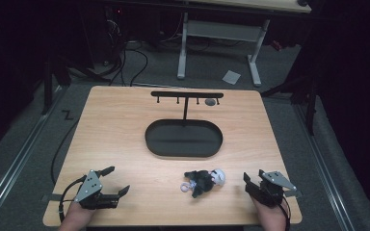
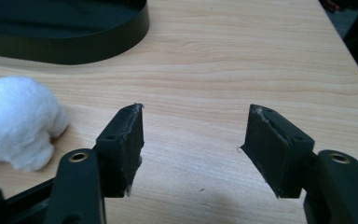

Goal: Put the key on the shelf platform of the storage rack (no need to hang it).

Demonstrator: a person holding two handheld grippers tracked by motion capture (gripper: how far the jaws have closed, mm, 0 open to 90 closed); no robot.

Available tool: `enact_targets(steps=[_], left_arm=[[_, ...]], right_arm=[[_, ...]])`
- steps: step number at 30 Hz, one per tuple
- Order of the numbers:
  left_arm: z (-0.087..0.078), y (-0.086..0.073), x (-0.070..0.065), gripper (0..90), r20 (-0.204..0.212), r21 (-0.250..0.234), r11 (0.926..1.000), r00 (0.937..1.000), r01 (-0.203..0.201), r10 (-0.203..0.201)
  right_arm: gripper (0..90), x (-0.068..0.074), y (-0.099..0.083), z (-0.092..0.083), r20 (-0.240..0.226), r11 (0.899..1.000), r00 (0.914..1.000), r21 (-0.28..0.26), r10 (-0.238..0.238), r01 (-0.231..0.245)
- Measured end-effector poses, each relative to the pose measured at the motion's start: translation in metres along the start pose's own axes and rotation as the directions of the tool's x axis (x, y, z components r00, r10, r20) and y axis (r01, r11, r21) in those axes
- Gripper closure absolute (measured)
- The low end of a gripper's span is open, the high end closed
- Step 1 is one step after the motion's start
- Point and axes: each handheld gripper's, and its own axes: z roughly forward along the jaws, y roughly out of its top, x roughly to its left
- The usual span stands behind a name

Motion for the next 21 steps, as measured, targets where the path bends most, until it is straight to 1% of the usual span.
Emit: enact_targets(steps=[3,4,5,7,9,10,12,14,17,21], left_arm=[[0.0003,0.0001,0.0005,15.1,0.0,0.001,1.0,1.0,0.004,-0.004],[0.0001,0.0,0.0007,15.1,0.0,0.0,1.0,1.0,0.005,-0.005],[0.0,0.0,0.0008,15.1,0.0,-0.001,1.0,1.0,0.007,-0.007],[-0.0001,0.0,0.0008,15.1,0.0,-0.001,1.0,1.0,0.007,-0.007],[-0.0004,-0.0001,0.0004,15.1,0.0,-0.003,1.0,1.0,0.007,-0.007],[-0.0003,0.0,0.0003,15.1,0.002,-0.001,1.0,1.0,0.005,-0.005],[0.0002,0.0,0.0002,15.1,0.006,-0.001,1.0,1.0,0.003,-0.003],[-0.0002,0.0,0.0005,15.1,0.012,-0.003,1.0,0.9999,0.001,-0.001],[-0.0001,0.0,0.0005,15.1,0.013,-0.003,1.0,0.9999,0.002,-0.002],[-0.0002,0.0,0.0009,15.1,0.017,-0.004,1.0,0.9998,0.004,-0.004]], right_arm=[[39.8,0.0006,-0.0001,0.0014,-0.017,1.0,0.9998,0.006,-0.008,0.008],[39.5,0.0011,-0.0004,0.0017,-0.015,1.0,0.9999,0.008,-0.005,0.005],[38.9,0.0013,-0.0006,0.0024,-0.013,1.0,0.9998,0.005,-0.012,0.013],[35.1,0.0017,-0.0002,0.0032,-0.009,1.0,0.9999,0.01,-0.013,0.014],[34.2,0.0026,0.0007,0.0033,0.008,1.0,0.9998,0.022,-0.018,0.018],[34.2,0.0023,0.0015,0.0032,0.008,0.999,0.9998,0.032,-0.019,0.019],[33.4,0.0028,0.0035,0.0031,0.005,0.998,0.9999,0.07,-0.011,0.011],[33.4,0.0045,0.0052,0.0035,0.011,0.995,0.9996,0.097,-0.028,0.027],[32.7,0.0072,0.0055,0.0062,0.007,0.988,0.999,0.151,-0.044,0.043],[32.1,0.0071,0.0079,0.008,0.003,0.978,0.999,0.202,-0.044,0.042]])
